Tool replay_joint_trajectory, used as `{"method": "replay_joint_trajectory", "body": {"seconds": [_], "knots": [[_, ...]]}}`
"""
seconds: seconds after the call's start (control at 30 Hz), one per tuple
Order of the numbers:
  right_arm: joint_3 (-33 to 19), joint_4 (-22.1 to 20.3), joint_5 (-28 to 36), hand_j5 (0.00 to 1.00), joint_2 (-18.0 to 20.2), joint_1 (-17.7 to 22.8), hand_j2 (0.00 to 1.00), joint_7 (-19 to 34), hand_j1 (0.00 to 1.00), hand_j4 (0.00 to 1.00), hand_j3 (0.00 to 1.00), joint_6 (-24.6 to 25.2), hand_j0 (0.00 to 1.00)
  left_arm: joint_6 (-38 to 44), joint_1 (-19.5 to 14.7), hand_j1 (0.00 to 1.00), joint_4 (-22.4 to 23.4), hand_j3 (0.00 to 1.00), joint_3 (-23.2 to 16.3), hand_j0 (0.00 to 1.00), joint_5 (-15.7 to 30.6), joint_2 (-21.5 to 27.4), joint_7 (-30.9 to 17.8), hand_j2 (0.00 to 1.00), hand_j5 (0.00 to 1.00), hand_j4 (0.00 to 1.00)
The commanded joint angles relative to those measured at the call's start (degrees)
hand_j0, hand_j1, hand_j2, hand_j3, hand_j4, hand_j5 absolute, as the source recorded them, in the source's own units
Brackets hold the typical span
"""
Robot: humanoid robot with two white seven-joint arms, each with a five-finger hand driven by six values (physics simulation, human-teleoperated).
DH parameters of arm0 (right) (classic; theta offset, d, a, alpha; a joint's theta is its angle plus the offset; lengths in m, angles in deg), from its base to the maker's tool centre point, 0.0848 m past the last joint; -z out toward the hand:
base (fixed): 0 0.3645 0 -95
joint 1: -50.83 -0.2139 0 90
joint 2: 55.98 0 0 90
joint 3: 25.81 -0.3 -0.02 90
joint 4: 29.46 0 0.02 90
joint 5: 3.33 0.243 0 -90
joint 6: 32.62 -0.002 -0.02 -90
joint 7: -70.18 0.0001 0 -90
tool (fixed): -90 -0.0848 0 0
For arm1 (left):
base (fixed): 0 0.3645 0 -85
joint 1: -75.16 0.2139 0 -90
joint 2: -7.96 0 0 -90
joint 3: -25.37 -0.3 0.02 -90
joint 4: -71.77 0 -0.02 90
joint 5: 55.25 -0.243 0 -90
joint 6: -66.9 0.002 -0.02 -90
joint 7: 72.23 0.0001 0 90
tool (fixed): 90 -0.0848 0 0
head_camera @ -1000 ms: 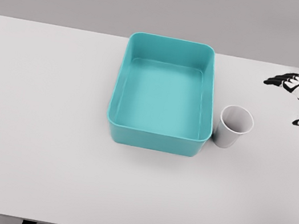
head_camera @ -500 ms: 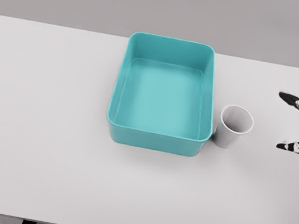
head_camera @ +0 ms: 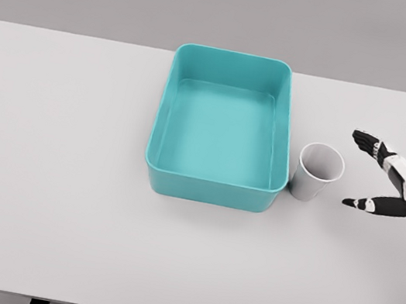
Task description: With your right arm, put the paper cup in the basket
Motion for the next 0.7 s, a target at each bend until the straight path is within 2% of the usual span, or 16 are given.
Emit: {"method": "replay_joint_trajectory", "body": {"seconds": [0.0,0.2,0.67], "knots": [[-0.1,0.0,0.4,1.00,-0.9,0.0,1.00,0.0,1.00,1.00,1.00,0.0,1.00,-0.1,0.0,1.00,0.0,1.00,0.0,1.00,0.0,0.0,0.0,1.00,1.00,1.00],[-0.1,-0.1,0.4,1.00,-1.9,1.3,1.00,0.0,1.00,1.00,1.00,0.0,1.00,0.0,0.0,1.00,0.0,1.00,0.0,1.00,0.0,0.0,0.0,1.00,1.00,1.00],[-0.1,0.6,0.3,1.00,-5.1,0.3,1.00,0.0,1.00,1.00,1.00,0.0,1.00,-0.1,0.0,1.00,0.0,1.00,0.1,1.00,0.0,0.0,0.0,1.00,1.00,1.00]]}}
